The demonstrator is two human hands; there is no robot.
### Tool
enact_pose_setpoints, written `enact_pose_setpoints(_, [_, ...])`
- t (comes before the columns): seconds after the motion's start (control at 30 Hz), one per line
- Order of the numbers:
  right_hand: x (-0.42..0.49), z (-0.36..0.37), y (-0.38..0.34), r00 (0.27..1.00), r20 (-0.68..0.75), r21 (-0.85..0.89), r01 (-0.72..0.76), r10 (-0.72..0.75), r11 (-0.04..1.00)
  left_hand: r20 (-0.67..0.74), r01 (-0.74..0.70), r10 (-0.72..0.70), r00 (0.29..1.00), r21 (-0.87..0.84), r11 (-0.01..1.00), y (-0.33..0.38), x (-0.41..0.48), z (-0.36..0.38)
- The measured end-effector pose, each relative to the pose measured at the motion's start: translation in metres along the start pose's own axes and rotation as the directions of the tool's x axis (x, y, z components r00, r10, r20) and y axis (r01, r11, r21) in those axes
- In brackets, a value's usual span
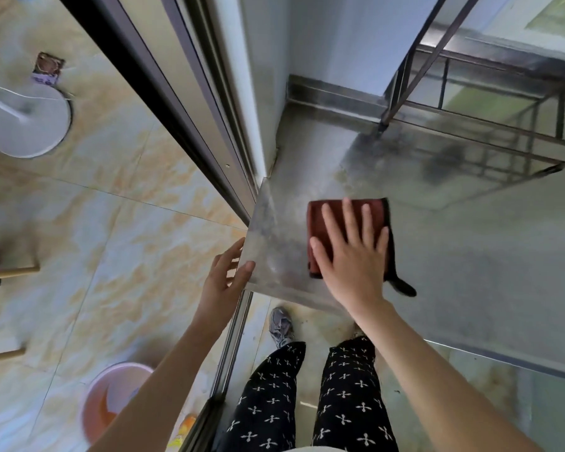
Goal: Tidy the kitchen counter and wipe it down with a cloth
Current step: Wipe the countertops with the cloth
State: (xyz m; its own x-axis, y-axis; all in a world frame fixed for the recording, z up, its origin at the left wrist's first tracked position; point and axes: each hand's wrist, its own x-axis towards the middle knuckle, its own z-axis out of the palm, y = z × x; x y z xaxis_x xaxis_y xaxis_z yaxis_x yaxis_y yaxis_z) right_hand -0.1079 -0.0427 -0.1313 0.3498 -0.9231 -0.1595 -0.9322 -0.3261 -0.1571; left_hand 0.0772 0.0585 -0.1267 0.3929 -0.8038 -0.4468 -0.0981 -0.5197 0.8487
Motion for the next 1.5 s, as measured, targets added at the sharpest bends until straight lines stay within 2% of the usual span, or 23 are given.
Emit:
enact_pose_setpoints(0.07, [0.002,0.0,-0.011,0.992,-0.027,0.045,-0.124,0.125,0.991,0.025,-0.002,0.002,1.0,-0.004,1.0,-0.002,0.002,-0.001])
enact_pose_setpoints(0.13, [-0.012,0.004,-0.034,0.99,-0.023,0.065,-0.14,0.141,0.988,0.04,0.012,-0.011,0.999,-0.017,1.0,-0.003,0.002,0.0])
enact_pose_setpoints(0.23, [-0.046,0.011,-0.056,0.999,0.023,0.007,0.034,-0.034,0.999,0.058,0.012,-0.009,0.998,-0.056,0.998,-0.002,0.002,0.001])
enact_pose_setpoints(0.3, [-0.047,0.01,-0.042,0.978,0.068,-0.023,0.2,-0.198,0.979,0.07,0.022,-0.017,0.997,-0.074,0.997,-0.002,0.004,-0.001])
enact_pose_setpoints(0.37, [-0.026,0.006,-0.018,0.961,0.065,-0.055,0.272,-0.269,0.961,0.079,0.048,-0.04,0.996,-0.103,0.994,-0.003,0.006,-0.005])
enact_pose_setpoints(0.4, [-0.01,0.002,-0.01,0.972,0.041,-0.056,0.232,-0.23,0.971,0.085,0.054,-0.045,0.995,-0.109,0.993,-0.003,0.006,-0.006])
enact_pose_setpoints(0.47, [0.019,-0.004,-0.006,0.999,-0.012,-0.003,0.042,-0.042,0.999,0.09,0.051,-0.041,0.995,-0.103,0.993,-0.001,0.005,-0.006])
enact_pose_setpoints(0.53, [0.028,-0.004,-0.024,0.995,-0.034,0.046,-0.088,0.09,0.995,0.071,0.042,-0.036,0.997,-0.094,0.995,0.0,0.004,-0.005])
enact_pose_setpoints(0.6, [0.016,0.0,-0.042,1.0,-0.025,0.038,-0.016,0.017,0.999,0.024,0.043,-0.041,0.999,-0.074,0.996,0.0,0.001,-0.002])
enact_pose_setpoints(0.7, [-0.003,0.002,-0.032,0.949,0.032,-0.03,0.313,-0.312,0.949,-0.071,-0.001,0.003,0.997,0.027,1.0,-0.001,-0.002,0.003])
enact_pose_setpoints(0.77, [0.012,-0.003,-0.004,0.896,0.067,-0.068,0.444,-0.44,0.894,-0.116,-0.074,0.088,0.989,0.125,0.989,0.005,0.002,0.008])
enact_pose_setpoints(0.8, [0.026,-0.006,0.01,0.907,0.049,-0.084,0.421,-0.418,0.903,-0.134,-0.123,0.15,0.979,0.19,0.974,0.009,0.007,0.012])
enact_pose_setpoints(0.87, [0.058,-0.015,0.033,0.975,-0.022,-0.06,0.218,-0.22,0.974,-0.132,-0.198,0.261,0.956,0.368,0.909,0.02,0.021,0.024])
enact_pose_setpoints(0.93, [0.083,-0.021,0.042,0.999,-0.038,0.013,-0.016,0.017,1.0,-0.075,-0.244,0.351,0.934,0.583,0.775,0.027,0.035,0.039])
enact_pose_setpoints(1.0, [0.091,-0.02,0.034,0.993,-0.049,0.039,-0.108,0.11,0.993,-0.029,-0.25,0.386,0.922,0.717,0.65,0.029,0.043,0.049])
enact_pose_setpoints(1.03, [0.088,-0.018,0.029,0.994,-0.065,0.03,-0.082,0.083,0.996,-0.026,-0.24,0.386,0.922,0.744,0.624,0.029,0.045,0.052])
enact_pose_setpoints(1.1, [0.076,-0.014,0.028,0.992,-0.092,-0.01,0.088,-0.089,0.996,-0.036,-0.23,0.385,0.922,0.75,0.621,0.027,0.046,0.052])
enact_pose_setpoints(1.17, [0.068,-0.014,0.04,0.951,-0.034,-0.062,0.305,-0.308,0.95,-0.026,-0.233,0.378,0.925,0.747,0.622,0.027,0.046,0.052])
enact_pose_setpoints(1.23, [0.081,-0.017,0.055,0.91,0.005,-0.099,0.414,-0.415,0.905,-0.019,-0.236,0.38,0.925,0.755,0.612,0.028,0.045,0.051])
enact_pose_setpoints(1.27, [0.092,-0.019,0.056,0.919,-0.013,-0.102,0.39,-0.393,0.915,-0.016,-0.236,0.383,0.924,0.762,0.603,0.028,0.045,0.051])
enact_pose_setpoints(1.4, [0.12,-0.021,0.016,0.993,-0.104,0.011,0.053,-0.051,0.999,-0.032,-0.218,0.39,0.92,0.785,0.579,0.028,0.045,0.052])
enact_pose_setpoints(1.43, [0.12,-0.02,0.001,0.995,-0.082,0.025,0.056,-0.054,0.998,-0.039,-0.211,0.387,0.921,0.784,0.583,0.029,0.045,0.053])
enact_pose_setpoints(1.5, [0.116,-0.016,-0.016,0.969,-0.029,-0.016,0.244,-0.244,0.97,-0.032,-0.214,0.386,0.922,0.788,0.577,0.029,0.045,0.052])
